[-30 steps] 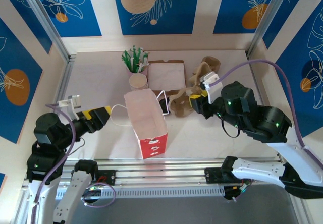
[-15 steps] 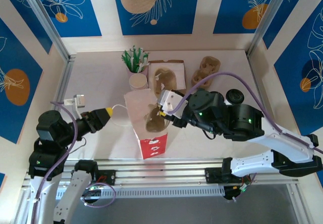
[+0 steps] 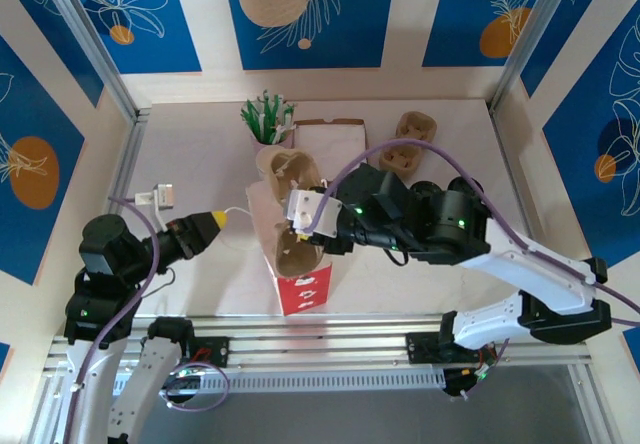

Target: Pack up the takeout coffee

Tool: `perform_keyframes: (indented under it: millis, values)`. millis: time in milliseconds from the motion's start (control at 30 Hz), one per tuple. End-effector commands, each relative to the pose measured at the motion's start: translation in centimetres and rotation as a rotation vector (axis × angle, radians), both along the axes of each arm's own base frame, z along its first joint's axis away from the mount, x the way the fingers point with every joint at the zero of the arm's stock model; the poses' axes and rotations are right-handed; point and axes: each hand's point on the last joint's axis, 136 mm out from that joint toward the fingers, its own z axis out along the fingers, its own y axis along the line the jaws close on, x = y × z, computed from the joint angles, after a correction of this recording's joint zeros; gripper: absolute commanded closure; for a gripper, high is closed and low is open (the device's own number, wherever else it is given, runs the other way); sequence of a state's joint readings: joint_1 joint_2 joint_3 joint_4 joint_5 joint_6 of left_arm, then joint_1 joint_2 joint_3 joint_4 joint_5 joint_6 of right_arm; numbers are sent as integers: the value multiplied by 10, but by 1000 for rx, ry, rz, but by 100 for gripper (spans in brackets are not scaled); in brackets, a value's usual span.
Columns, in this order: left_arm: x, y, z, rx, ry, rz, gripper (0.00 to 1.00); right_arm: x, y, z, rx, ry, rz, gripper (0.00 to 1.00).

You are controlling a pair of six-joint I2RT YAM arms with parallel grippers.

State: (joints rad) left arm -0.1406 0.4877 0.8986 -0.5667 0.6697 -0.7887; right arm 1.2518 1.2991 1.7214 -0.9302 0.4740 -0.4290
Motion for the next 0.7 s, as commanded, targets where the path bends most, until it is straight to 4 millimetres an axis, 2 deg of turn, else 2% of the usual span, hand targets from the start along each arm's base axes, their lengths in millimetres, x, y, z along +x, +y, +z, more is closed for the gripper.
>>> perform_keyframes:
  millis: [0, 200, 300, 667]
  values:
    - [-1, -5, 4, -14, -14, -36, 65, 4, -5, -10, -58, 42, 13, 57]
    - [3, -7, 1, -22, -1, -42, 74, 12, 2, -28, -173, 75, 32, 58]
    - [4, -7, -1, -22, 3, -43, 77, 19, 7, -28, -185, 77, 29, 59]
    - [8, -8, -3, -15, 6, -46, 92, 22, 12, -58, -347, 164, 62, 58]
